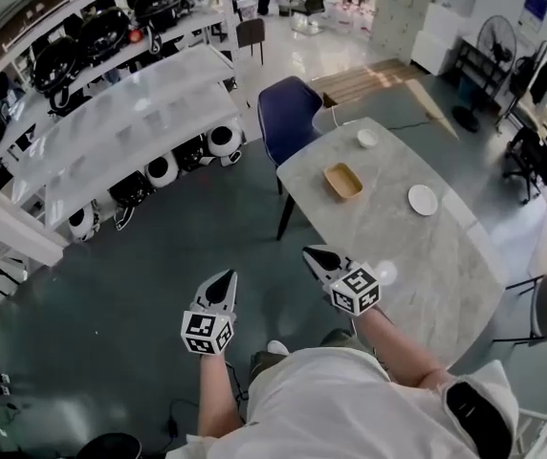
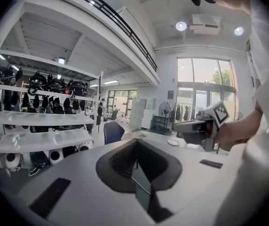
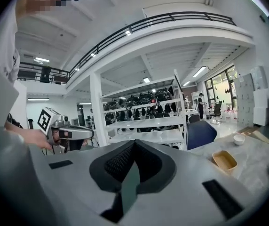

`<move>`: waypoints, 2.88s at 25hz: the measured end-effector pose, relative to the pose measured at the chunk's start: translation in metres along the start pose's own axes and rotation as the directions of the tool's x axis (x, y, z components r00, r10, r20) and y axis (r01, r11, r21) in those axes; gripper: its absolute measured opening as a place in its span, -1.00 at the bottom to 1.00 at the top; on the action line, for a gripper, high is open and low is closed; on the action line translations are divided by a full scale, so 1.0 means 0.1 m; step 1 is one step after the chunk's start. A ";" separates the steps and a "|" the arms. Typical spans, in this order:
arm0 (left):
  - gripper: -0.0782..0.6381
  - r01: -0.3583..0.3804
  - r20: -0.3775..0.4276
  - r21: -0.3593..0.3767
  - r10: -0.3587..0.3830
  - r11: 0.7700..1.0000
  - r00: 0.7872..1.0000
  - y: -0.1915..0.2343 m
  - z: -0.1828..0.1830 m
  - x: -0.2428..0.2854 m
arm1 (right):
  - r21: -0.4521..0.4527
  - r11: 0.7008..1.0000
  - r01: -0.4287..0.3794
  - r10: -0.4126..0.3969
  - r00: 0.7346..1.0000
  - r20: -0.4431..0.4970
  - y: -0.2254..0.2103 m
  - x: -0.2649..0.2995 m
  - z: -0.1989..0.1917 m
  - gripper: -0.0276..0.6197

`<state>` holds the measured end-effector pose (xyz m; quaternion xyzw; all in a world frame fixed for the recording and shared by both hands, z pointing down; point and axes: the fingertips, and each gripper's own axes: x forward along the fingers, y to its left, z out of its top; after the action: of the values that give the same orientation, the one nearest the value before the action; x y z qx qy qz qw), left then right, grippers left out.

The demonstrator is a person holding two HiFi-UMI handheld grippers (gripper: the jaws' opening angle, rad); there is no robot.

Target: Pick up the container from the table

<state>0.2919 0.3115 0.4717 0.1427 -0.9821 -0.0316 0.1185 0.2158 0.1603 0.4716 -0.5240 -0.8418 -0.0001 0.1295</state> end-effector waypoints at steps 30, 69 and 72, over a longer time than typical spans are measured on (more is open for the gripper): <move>-0.78 0.482 -0.245 0.146 -0.441 0.864 0.864 -0.19 0.49 3.66 | 0.236 0.867 0.438 -0.450 0.893 -0.006 -3.05 -0.03 0.02 -0.88; -0.38 0.989 -0.791 0.081 -0.612 -0.124 -0.012 -1.16 -0.93 5.56 | 0.484 0.062 0.873 -0.897 0.262 -0.358 -3.38 -0.46 -0.99 -0.88; -0.32 0.968 -0.837 0.099 -0.545 -0.230 -0.044 -1.20 -1.17 5.50 | 0.495 0.011 0.869 -0.896 0.228 -0.381 -3.28 -0.50 -1.13 -0.88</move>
<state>-0.1593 0.0348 0.6962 0.7972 -0.4377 0.3351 0.2461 -0.0277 -0.0468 0.6139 0.1932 -0.9263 0.2082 0.2477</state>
